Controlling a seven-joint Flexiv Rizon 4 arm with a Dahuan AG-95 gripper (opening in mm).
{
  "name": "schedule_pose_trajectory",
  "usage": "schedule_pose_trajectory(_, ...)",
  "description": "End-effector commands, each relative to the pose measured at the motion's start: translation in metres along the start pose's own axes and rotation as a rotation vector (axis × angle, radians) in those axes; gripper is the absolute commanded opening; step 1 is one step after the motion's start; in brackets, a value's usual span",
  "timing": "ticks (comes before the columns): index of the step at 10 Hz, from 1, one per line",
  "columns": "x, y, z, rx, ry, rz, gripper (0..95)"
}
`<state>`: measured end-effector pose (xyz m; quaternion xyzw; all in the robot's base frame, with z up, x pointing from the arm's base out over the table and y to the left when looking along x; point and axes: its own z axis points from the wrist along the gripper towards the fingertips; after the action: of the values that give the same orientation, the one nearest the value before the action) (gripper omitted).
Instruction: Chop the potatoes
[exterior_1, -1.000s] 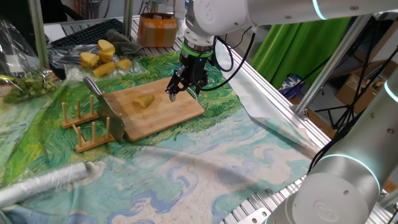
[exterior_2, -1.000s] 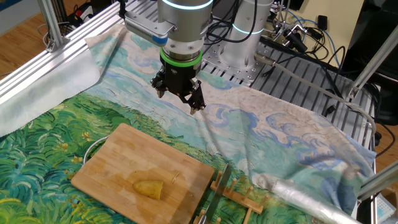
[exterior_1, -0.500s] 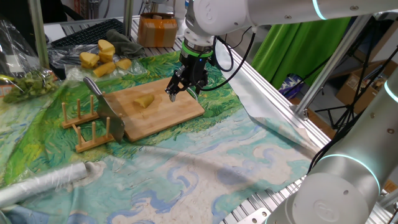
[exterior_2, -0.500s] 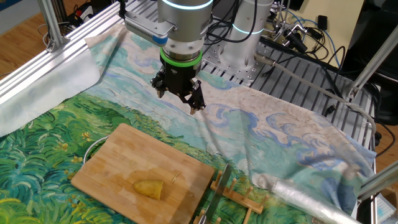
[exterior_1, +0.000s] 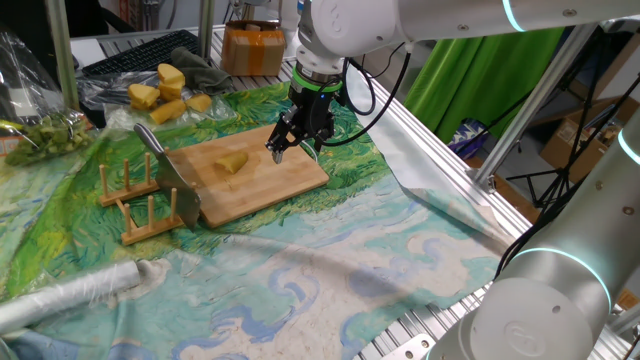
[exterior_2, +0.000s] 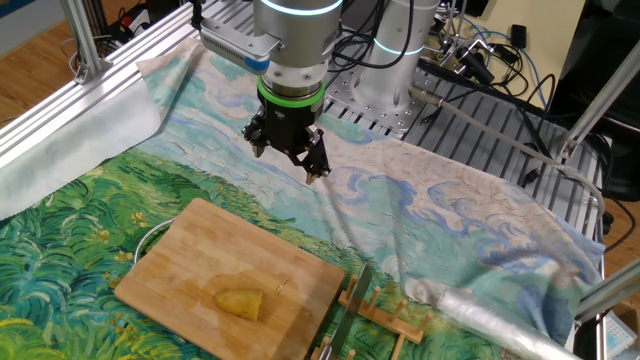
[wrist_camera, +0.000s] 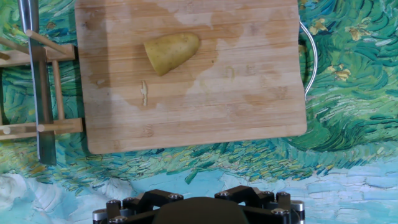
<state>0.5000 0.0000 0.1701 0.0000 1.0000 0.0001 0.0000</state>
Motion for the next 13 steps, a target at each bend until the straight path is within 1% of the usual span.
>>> schedule_pose_trajectory(1, 0.0, 0.0, 0.0, -0.059, -0.012, 0.118, 0.0)
schedule_pose_trajectory(7, 0.001, 0.006, -0.002, -0.059, -0.009, 0.113, 0.0)
schedule_pose_trajectory(12, -0.001, 0.01, 0.004, -0.059, -0.01, 0.116, 0.0)
schedule_pose_trajectory(13, -0.005, 0.015, 0.008, -0.059, -0.01, 0.112, 0.0)
